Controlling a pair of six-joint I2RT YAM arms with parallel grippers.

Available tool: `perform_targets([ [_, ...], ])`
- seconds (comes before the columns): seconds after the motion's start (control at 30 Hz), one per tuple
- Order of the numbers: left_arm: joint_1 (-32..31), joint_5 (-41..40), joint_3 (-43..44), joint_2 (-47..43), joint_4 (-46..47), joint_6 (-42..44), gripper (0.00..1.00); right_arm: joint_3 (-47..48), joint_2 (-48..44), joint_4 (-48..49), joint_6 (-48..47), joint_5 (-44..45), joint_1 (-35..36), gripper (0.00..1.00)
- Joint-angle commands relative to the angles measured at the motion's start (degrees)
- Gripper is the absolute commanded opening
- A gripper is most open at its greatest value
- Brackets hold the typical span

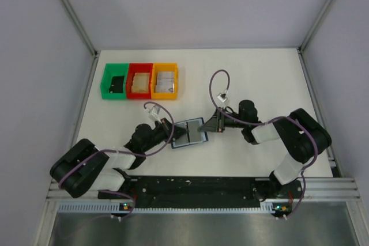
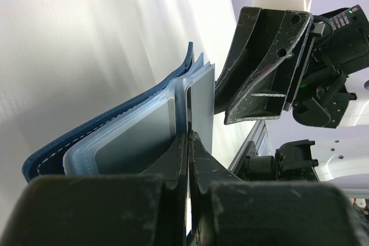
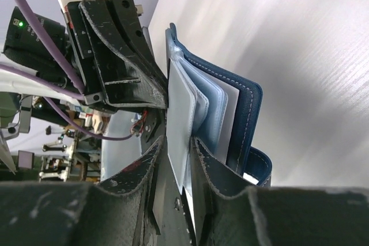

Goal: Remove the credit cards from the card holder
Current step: Remove the credit card from the card holder.

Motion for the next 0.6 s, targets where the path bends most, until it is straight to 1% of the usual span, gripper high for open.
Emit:
perform_targets([
  [0.0,-0.4,3.3,-0.4,0.8,9.4,-2.1,0.00,0.7,-0.3,7.1,1.2,-4.4,0.8,0.20],
  [0.07,-0.4,3.4,-0.1,0.8,9.4,-2.2,0.00,0.8,-0.3,7.5,1.3,-4.8,0.8,0.16],
  [0.17,-0.4,3.8,-0.2,0.6,10.1,-2.2,0.00,0.6,-0.3,8.3,1.3,-5.0,0.8,0.00],
  [0.3,-0.2,2.5,-1.7,-0.9,11.1,-1.2,0.00,0.3,-0.4,6.9,0.5,-4.7,0.1,0.00],
  [0.4,0.6,1.0,-3.9,-3.1,12.3,-0.6,0.00,-0.7,-0.6,8.3,1.3,-5.0,-1.4,0.00],
  [0.5,1.8,1.4,-5.7,-5.1,13.4,0.6,0.00,-1.0,-1.0,9.7,2.0,-5.7,-2.3,0.00],
  [0.57,2.2,2.3,-5.8,-6.4,12.0,1.6,0.00,-1.1,-1.0,9.6,2.0,-5.7,-2.4,0.00],
])
